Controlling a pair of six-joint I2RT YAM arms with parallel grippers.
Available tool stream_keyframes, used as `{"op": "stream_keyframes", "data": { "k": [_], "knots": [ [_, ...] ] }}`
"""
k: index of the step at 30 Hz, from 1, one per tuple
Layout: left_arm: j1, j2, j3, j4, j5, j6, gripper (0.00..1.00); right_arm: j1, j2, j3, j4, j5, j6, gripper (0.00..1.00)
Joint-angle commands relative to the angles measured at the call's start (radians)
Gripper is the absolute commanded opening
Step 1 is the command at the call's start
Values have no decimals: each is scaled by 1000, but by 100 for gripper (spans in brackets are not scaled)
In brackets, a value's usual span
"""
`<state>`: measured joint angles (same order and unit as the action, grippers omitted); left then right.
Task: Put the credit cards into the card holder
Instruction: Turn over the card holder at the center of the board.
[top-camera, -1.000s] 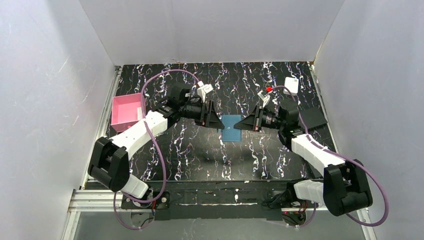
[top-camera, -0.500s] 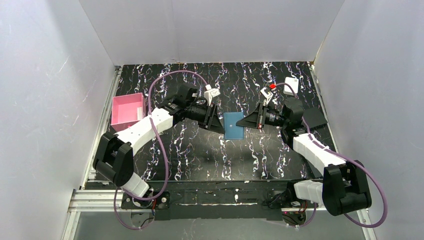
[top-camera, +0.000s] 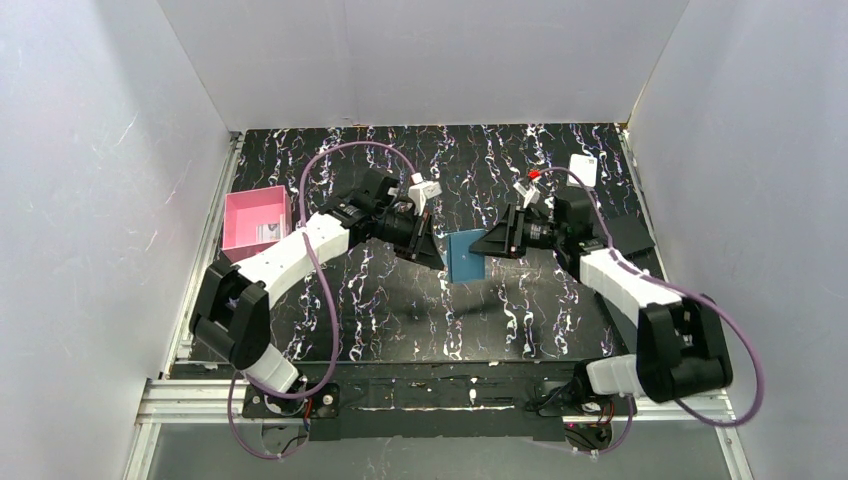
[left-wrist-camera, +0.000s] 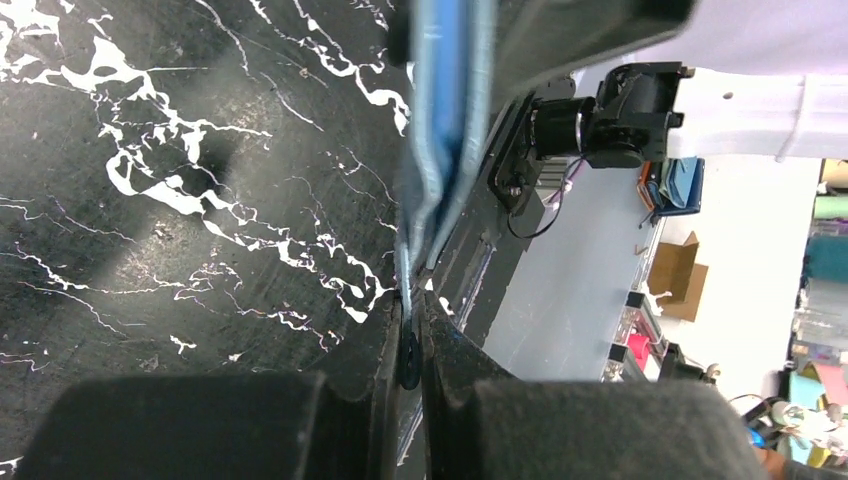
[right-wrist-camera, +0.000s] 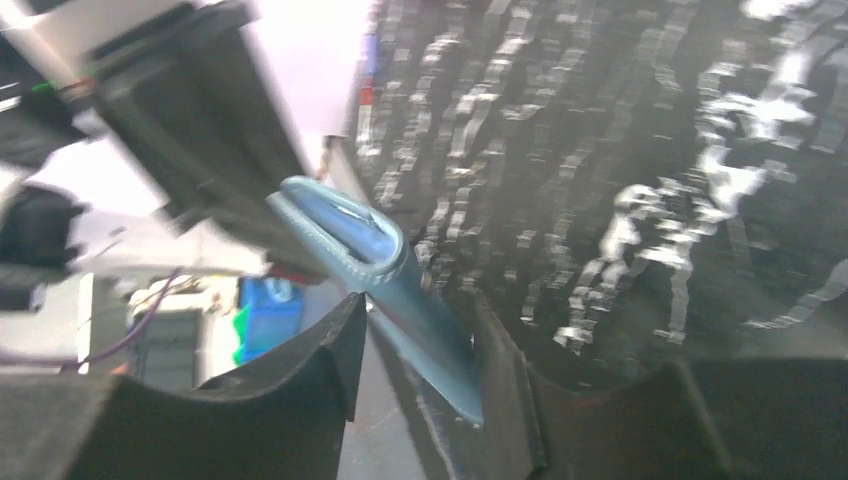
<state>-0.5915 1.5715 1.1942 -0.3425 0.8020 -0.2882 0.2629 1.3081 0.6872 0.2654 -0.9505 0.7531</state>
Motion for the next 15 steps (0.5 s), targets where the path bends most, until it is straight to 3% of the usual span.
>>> {"op": "stream_keyframes", "data": {
  "k": [1, 5, 10, 15],
  "knots": [
    [-2, 91, 58, -67, 14, -33, 0, -1, 134, 64, -397, 241, -244, 56],
    [-7, 185, 71, -85, 45, -79, 0, 20, 211, 52, -375, 339, -246, 66],
    [-10, 316, 124, -188, 46, -75, 0, 72, 194, 56, -315, 370, -218, 75],
    [-10, 285, 106, -153, 59, -78, 0, 123, 187, 55, -275, 390, -197, 76]
  ]
}}
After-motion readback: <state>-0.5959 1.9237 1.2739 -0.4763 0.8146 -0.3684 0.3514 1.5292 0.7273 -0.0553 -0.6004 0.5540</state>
